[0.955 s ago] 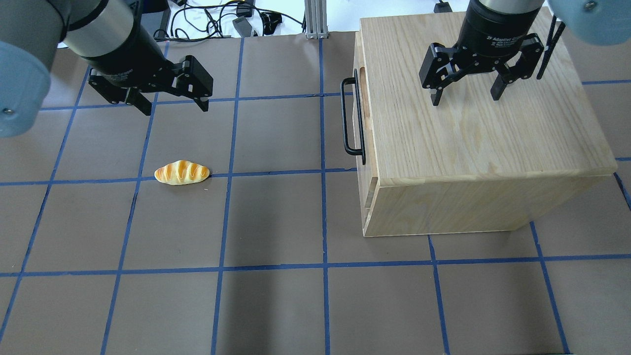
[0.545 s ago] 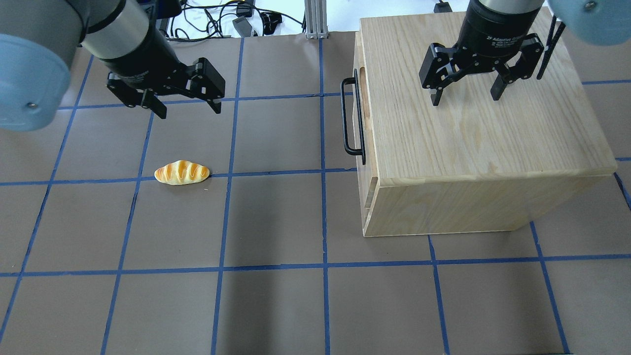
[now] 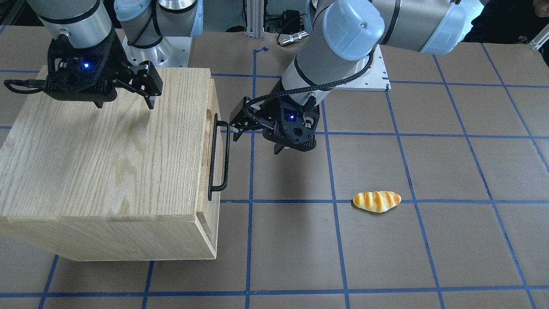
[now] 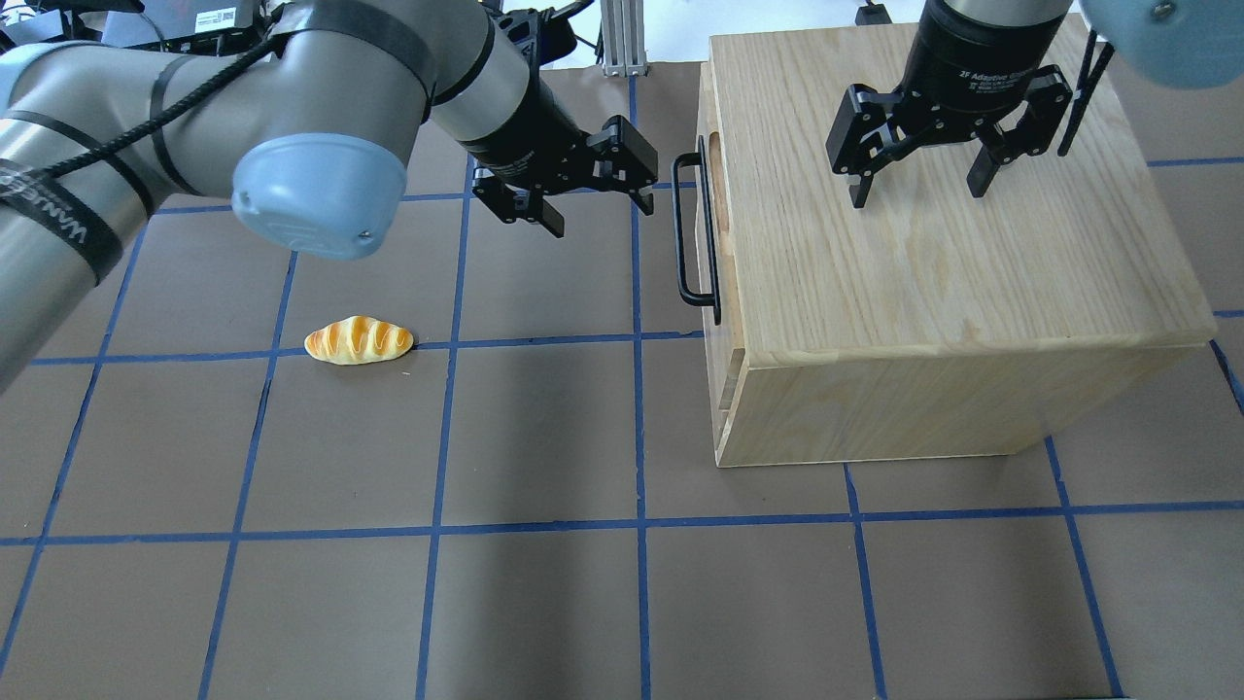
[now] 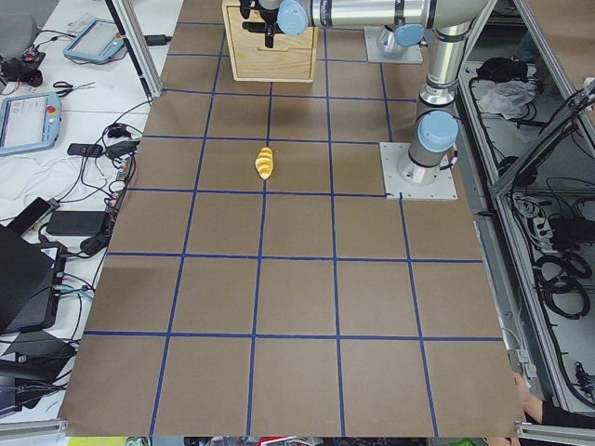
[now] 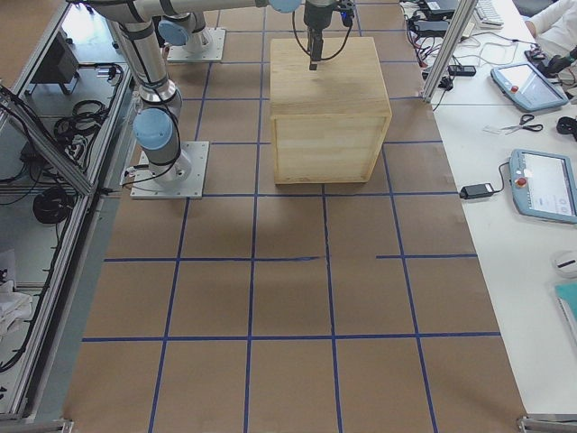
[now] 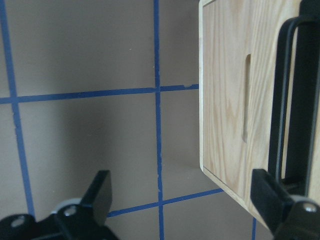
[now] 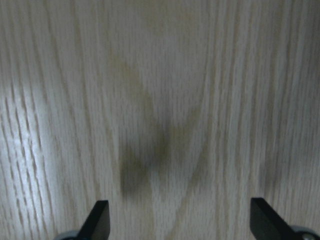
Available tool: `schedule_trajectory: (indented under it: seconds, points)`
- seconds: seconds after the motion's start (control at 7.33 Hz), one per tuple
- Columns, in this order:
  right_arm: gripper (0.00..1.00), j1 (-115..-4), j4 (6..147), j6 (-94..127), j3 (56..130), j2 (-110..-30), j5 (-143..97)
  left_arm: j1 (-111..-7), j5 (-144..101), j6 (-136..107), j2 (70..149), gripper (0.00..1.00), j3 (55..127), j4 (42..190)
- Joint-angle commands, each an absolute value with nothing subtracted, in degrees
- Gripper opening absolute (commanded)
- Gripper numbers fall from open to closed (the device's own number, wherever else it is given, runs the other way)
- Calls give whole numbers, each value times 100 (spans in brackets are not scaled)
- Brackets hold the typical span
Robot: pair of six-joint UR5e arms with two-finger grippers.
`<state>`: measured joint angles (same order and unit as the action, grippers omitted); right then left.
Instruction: Open upper drawer
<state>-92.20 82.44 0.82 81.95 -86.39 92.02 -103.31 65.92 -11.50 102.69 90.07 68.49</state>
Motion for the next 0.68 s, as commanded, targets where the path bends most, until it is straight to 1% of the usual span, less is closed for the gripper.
schedule_trajectory:
  seconds: [0.0,0.55]
  points:
    - [100,-9220,8244,88,8191,-8640,9202,-10459,6504,-1195,10581,100,9009,6540]
    - [100,-9220,8244,88,8191,-8640,9202,-10450,6556,-1081,10854,100,9052,6372]
